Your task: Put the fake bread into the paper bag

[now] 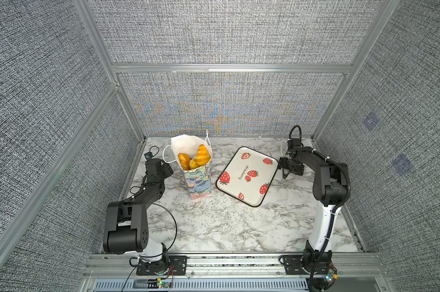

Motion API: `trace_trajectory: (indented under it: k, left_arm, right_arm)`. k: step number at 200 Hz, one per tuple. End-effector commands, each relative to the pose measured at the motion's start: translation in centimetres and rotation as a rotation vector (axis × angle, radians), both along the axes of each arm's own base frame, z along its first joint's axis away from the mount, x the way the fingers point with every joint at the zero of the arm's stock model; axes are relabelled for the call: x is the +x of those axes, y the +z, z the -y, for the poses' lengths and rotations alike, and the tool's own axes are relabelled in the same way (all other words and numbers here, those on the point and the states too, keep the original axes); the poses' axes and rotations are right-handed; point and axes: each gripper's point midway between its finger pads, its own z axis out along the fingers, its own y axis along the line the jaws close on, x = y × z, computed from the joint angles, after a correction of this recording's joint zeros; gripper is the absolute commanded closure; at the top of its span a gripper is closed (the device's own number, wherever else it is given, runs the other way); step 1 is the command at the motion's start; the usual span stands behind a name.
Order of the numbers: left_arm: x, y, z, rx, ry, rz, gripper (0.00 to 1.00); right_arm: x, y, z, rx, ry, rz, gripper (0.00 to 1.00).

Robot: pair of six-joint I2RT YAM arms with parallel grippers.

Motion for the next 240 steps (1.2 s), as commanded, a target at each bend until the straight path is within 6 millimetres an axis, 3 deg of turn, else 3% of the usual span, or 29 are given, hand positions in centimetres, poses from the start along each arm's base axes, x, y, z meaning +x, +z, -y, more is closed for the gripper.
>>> trace_trajectory:
  k: [1, 55, 84, 99, 155, 162, 209, 240]
  left_arm:
    - [0.1, 0.0, -0.6, 0.016, 0.025, -0.007, 0.24]
    - [0.3, 0.8, -0.4, 0.065, -0.012, 0.047, 0.20]
    - [0.6, 1.7, 1.0, 0.071, -0.102, 0.102, 0.19]
    - [0.6, 2.3, 1.7, 0.094, -0.158, 0.152, 0.04]
    - [-0.9, 4.0, 2.9, 0.189, -0.256, 0.268, 0.01]
    - [-1.3, 4.4, 3.2, 0.200, -0.273, 0.289, 0.01]
    - [-4.3, 5.8, 3.6, 0.270, -0.295, 0.428, 0.01]
    - [-6.2, 6.4, 3.6, 0.296, -0.282, 0.490, 0.01]
  right_arm:
    - [0.5, 1.7, -0.2, 0.008, 0.007, 0.063, 0.03]
    - [-0.3, 6.8, -0.3, -0.040, 0.076, 0.280, 0.03]
    - [-0.6, 8.8, -0.3, -0.078, 0.088, 0.380, 0.03]
    - [-0.6, 9.9, -0.3, -0.121, 0.110, 0.434, 0.03]
    - [-1.7, 11.9, -0.6, -0.214, 0.196, 0.642, 0.03]
    - [-2.5, 11.0, -0.8, -0.213, 0.214, 0.646, 0.03]
    - [-3.7, 11.7, -1.4, -0.270, 0.291, 0.779, 0.03]
    - [-4.3, 11.1, -1.0, -0.297, 0.281, 0.791, 0.03]
